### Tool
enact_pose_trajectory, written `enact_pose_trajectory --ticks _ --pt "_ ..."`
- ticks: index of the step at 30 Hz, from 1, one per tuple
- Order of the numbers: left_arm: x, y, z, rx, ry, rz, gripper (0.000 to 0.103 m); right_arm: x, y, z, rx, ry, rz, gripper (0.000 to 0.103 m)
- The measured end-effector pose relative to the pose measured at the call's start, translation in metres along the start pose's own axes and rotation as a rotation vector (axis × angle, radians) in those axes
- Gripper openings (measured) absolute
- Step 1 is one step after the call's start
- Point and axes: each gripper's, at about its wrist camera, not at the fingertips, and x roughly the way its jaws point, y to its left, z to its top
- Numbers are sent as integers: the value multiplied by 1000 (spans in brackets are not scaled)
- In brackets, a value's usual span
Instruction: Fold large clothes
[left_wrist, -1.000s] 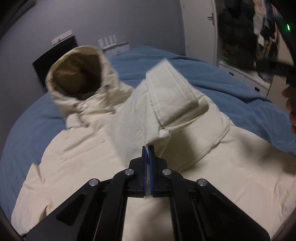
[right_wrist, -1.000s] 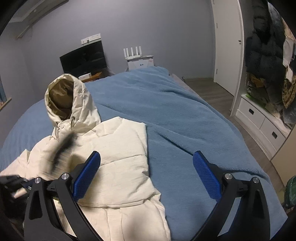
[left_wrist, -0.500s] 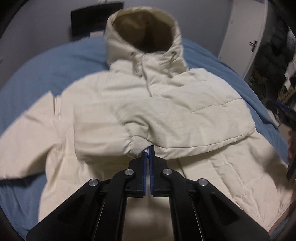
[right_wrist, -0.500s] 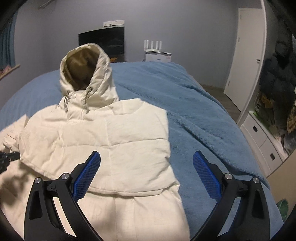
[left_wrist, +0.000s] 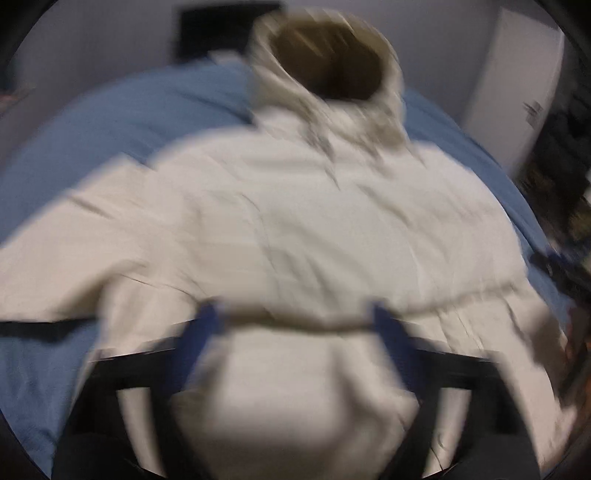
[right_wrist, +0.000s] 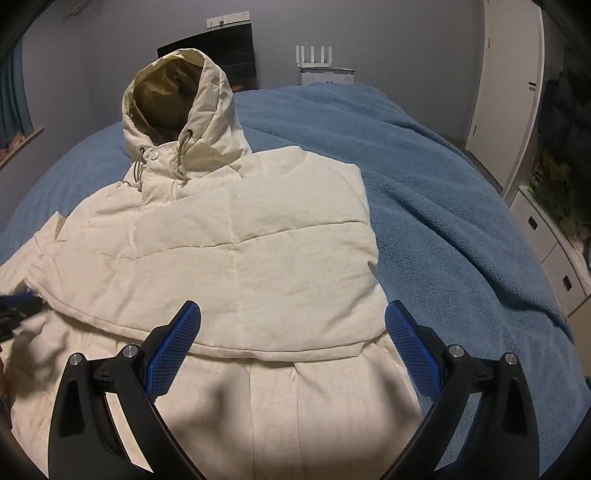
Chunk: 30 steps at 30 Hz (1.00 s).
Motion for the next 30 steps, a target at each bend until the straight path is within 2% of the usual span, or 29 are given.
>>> enact_pose_trajectory --ticks 3,6,8,13,17,19,23,30 --pt "-22 9 7 -34 -94 9 92 0 2 1 0 -7 7 96" --pt "-24 2 14 8 -133 0 92 2 6 4 -2 -17 20 96" --pt "-12 -10 19 49 -109 -39 92 5 10 6 1 -24 37 96" --pt "31 -39 10 166 -7 -42 93 19 25 3 -19 -29 52 96" --pt "61 -38 -2 186 118 -31 93 47 35 -4 -54 60 32 96" --pt "71 -34 -6 173 153 -31 93 60 36 -7 -54 115 13 96" --pt "80 -33 -12 182 186 -30 96 73 36 -12 -59 158 4 96" --pt "88 -36 -22 222 218 5 98 75 37 -20 -61 134 -5 96"
